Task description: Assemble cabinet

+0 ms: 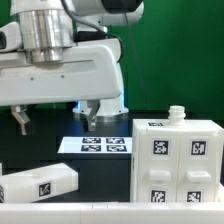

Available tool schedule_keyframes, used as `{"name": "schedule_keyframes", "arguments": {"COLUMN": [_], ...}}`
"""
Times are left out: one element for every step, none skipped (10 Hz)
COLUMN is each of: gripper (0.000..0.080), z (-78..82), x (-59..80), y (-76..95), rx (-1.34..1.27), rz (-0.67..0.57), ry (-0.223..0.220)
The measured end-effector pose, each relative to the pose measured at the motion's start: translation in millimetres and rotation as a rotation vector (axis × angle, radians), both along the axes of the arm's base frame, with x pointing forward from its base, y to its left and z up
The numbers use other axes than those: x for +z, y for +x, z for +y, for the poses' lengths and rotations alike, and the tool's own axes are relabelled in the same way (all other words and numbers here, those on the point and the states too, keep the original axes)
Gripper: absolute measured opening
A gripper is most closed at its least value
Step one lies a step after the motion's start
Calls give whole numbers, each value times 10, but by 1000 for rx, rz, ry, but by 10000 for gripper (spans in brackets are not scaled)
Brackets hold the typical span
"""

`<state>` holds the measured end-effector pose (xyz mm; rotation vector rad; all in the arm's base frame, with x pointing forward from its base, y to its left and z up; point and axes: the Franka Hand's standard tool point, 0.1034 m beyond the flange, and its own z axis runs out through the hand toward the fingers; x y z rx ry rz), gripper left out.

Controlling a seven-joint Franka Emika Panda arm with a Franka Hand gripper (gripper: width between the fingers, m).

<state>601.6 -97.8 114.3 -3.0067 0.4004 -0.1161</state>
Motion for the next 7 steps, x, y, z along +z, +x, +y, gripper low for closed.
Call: {"name": "schedule_keyframes", "arguments": {"gripper": [797,797,797,797,797,797,797], "z": [-6,-35,-148,-208,-371,-489,-460], "x": [-9,-35,-160,-328,-493,-495,-485], "y": [-5,-21,-124,-229,-342,-325,-309], "rx": [-1,-39,-222,-352,-307,-310,-317], "rz": [2,6,29,22,7,-6,-6], "ry": [0,2,0,-13,0,13,15]}}
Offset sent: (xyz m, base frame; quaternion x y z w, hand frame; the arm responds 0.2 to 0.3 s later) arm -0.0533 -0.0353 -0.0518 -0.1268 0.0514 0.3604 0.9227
